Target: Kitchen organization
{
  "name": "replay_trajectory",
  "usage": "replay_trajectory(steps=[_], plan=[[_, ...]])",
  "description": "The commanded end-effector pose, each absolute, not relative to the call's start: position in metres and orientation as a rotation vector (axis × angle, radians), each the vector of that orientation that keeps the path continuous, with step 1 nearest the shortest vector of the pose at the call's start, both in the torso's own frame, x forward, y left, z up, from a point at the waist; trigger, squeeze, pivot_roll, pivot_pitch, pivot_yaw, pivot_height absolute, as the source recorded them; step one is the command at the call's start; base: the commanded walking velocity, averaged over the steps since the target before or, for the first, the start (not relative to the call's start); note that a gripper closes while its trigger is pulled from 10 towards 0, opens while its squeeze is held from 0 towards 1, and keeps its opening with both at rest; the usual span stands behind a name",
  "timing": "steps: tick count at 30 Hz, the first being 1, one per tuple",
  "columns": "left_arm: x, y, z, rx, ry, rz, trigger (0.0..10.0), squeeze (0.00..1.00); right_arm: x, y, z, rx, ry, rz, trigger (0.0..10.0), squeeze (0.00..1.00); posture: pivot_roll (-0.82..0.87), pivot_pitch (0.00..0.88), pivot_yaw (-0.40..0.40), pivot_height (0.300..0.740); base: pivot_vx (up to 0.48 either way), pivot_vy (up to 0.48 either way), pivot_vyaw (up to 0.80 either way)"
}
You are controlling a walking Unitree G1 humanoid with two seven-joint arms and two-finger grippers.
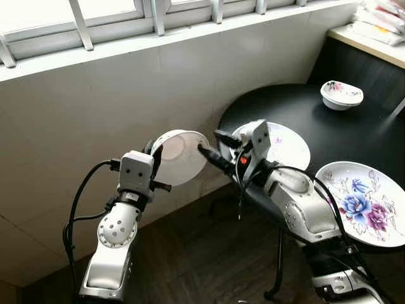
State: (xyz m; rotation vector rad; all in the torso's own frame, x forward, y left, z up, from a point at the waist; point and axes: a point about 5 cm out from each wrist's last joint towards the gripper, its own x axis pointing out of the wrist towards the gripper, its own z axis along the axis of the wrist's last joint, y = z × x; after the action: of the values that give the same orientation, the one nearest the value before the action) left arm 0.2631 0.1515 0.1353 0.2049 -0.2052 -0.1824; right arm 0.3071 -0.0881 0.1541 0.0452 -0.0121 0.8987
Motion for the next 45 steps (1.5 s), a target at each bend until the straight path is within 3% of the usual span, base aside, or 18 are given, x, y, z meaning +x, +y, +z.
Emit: replay_trajectory(steps=[1, 15, 16, 18, 19, 25, 26, 28, 29, 30, 45], plan=[[0.264, 0.150, 0.135, 0.212, -0.197, -0.186, 10.0, 0.00, 0.308, -0.088, 0.151, 0.023, 0.011, 0.904, 10.0, 0.00, 0.01, 0.000, -0.019, 0.740, 0.000, 0.000, 0.00], [0.265, 0.148, 0.136, 0.209, -0.206, -0.186, 10.0, 0.00, 0.332, -0.095, 0.142, 0.005, 0.065, 0.839, 10.0, 0.00, 0.02, 0.000, -0.025, 0.740, 0.000, 0.000, 0.00], [0.265, 0.148, 0.137, 0.208, -0.208, -0.186, 10.0, 0.00, 0.333, -0.094, 0.140, 0.019, 0.072, 0.841, 6.6, 0.00, 0.02, 0.000, -0.024, 0.740, 0.000, 0.000, 0.00], [0.264, 0.148, 0.137, 0.207, -0.208, -0.188, 10.0, 0.00, 0.334, -0.093, 0.138, 0.030, 0.077, 0.844, 6.1, 0.00, 0.02, 0.000, -0.025, 0.740, 0.000, 0.000, 0.00], [0.264, 0.148, 0.137, 0.207, -0.209, -0.189, 10.0, 0.00, 0.333, -0.090, 0.137, 0.059, 0.078, 0.876, 4.6, 0.00, 0.02, 0.000, -0.025, 0.740, 0.000, 0.000, 0.00], [0.264, 0.147, 0.137, 0.206, -0.210, -0.193, 10.0, 0.00, 0.332, -0.086, 0.136, 0.078, 0.073, 0.917, 4.7, 0.00, 0.02, 0.000, -0.023, 0.740, 0.000, 0.000, 0.00], [0.264, 0.147, 0.137, 0.206, -0.209, -0.194, 10.0, 0.00, 0.332, -0.086, 0.136, 0.081, 0.068, 0.920, 4.3, 0.00, 0.02, 0.000, -0.023, 0.740, 0.000, 0.000, 0.00], [0.264, 0.147, 0.137, 0.206, -0.209, -0.196, 10.0, 0.00, 0.334, -0.086, 0.137, 0.079, 0.051, 0.914, 1.7, 0.00, 0.02, 0.000, -0.023, 0.740, 0.000, 0.000, 0.00], [0.264, 0.147, 0.137, 0.206, -0.208, -0.196, 10.0, 0.00, 0.335, -0.087, 0.137, 0.076, 0.046, 0.910, 1.7, 0.00, 0.02, 0.000, -0.023, 0.740, 0.000, 0.000, 0.00], [0.264, 0.147, 0.137, 0.205, -0.208, -0.196, 10.0, 0.00, 0.335, -0.087, 0.137, 0.066, 0.043, 0.905, 0.0, 0.00, 0.02, 0.000, -0.024, 0.740, 0.000, 0.000, 0.00], [0.264, 0.147, 0.137, 0.202, -0.209, -0.197, 10.0, 0.00, 0.336, -0.089, 0.135, 0.062, -0.001, 0.885, 0.0, 0.00, 0.02, 0.000, -0.024, 0.740, 0.000, 0.000, 0.00]])
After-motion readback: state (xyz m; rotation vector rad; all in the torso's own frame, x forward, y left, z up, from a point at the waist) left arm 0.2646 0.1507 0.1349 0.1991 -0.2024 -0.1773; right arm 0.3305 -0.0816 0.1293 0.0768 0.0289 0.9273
